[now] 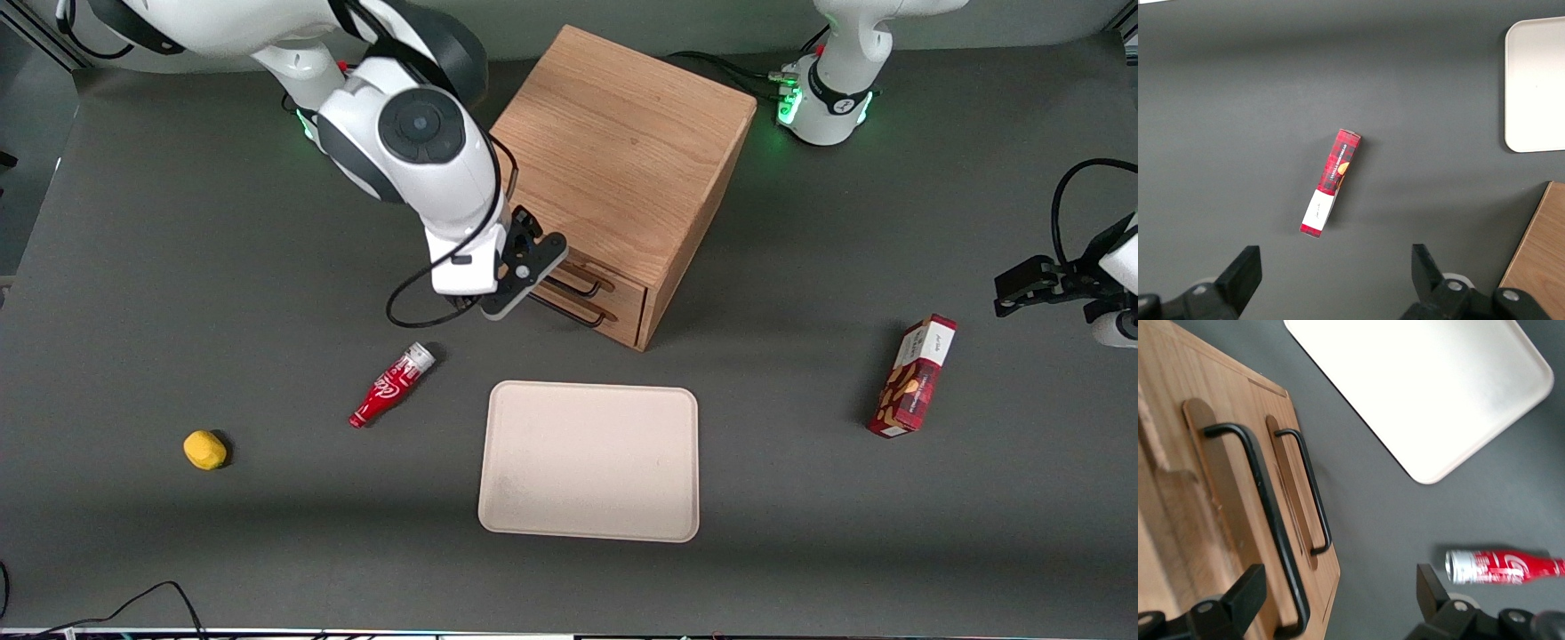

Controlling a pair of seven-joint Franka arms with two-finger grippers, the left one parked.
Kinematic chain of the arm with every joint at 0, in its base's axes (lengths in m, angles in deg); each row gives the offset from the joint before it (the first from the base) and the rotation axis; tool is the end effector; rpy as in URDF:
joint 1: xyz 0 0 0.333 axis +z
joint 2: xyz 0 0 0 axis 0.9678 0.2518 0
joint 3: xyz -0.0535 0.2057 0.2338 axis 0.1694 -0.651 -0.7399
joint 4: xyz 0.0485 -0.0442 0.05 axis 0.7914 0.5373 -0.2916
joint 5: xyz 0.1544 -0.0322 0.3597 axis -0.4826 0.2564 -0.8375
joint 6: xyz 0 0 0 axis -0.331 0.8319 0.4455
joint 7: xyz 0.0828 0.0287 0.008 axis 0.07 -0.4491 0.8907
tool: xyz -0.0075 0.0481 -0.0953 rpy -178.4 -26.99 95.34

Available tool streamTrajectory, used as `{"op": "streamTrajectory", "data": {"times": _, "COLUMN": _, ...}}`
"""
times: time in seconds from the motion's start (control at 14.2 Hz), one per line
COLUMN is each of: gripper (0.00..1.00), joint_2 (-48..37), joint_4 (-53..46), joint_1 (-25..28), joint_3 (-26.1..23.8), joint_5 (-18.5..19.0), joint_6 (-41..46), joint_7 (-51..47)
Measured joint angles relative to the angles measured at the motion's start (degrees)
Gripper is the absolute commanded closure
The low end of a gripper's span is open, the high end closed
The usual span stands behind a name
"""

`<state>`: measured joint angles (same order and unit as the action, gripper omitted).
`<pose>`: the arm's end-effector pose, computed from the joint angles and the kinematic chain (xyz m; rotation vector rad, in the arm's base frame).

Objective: Open upper drawer
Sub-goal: 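Hook the right gripper onto the upper drawer's black bar handle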

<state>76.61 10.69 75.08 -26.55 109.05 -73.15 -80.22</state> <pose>0.5396 0.4205 0.4608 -2.8297 -1.2031 0.0766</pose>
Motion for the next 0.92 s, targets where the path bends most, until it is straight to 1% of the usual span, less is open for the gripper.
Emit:
{"op": "streamTrajectory", "data": {"times": 0.35, "gripper": 0.0, "joint_2": 3.8, "joint_4": 1.3, "joint_1": 0.0, "joint_3": -0.1, "joint_5": 0.0, "joint_6": -3.8, "joint_7": 2.1}}
{"op": "streamTrajectory", "data": {"times": 0.71, "gripper": 0.0, "joint_2": 3.9, "joint_4": 1.3, "joint_1": 0.0, "joint_3": -0.2, "joint_5": 0.0, "joint_6": -4.2, "joint_7": 5.0}}
{"op": "streamTrajectory", "data": {"times": 0.92, "gripper": 0.0, "joint_2": 3.9, "joint_4": 1.2, "joint_1": -0.3, "joint_3": -0.7, "joint_5": -1.1, "joint_6": -4.2, "joint_7": 6.6}}
